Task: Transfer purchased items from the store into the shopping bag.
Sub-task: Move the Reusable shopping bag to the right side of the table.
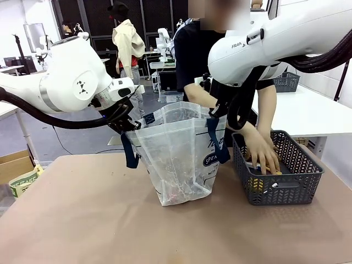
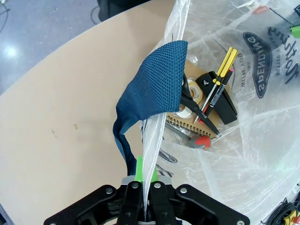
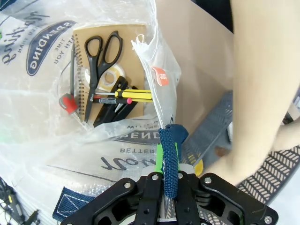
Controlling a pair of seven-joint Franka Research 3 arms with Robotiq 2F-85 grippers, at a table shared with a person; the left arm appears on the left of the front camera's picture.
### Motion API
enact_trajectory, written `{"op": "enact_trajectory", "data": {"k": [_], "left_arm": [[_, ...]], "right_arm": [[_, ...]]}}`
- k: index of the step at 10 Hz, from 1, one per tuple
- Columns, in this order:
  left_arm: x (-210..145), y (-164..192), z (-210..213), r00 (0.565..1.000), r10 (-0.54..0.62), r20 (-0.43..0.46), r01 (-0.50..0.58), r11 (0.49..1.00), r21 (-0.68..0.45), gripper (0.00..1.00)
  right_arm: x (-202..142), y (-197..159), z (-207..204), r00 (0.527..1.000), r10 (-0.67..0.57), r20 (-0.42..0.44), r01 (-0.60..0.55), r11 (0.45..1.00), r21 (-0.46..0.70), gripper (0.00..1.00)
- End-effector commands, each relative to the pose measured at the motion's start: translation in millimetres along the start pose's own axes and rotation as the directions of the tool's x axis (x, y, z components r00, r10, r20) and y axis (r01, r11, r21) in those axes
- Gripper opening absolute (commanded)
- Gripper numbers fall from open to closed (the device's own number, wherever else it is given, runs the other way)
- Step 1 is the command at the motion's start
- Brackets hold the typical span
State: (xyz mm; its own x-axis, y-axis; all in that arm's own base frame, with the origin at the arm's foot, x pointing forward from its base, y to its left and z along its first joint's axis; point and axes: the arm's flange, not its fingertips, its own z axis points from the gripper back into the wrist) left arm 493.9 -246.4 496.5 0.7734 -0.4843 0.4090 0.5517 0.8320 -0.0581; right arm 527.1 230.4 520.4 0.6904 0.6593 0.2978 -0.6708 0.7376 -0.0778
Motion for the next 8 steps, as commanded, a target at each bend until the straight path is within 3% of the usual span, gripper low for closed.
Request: {"op": "enact_trajectory", "data": {"k": [1,8], "left_arm": [[-0.5,2.3,0.7,1.000,0.006,0.001,-0.006,1.000,0.002,0.00],[-0.5,2.3,0.7,1.000,0.006,0.001,-0.006,1.000,0.002,0.00]], "right_arm": [[-0.9,-1.6,-0.1,1.000,-0.004,-0.001,0.004,1.000,-0.001,0.00],[-0.9,-1.6,-0.1,1.000,-0.004,-0.001,0.004,1.000,-0.001,0.00]]}}
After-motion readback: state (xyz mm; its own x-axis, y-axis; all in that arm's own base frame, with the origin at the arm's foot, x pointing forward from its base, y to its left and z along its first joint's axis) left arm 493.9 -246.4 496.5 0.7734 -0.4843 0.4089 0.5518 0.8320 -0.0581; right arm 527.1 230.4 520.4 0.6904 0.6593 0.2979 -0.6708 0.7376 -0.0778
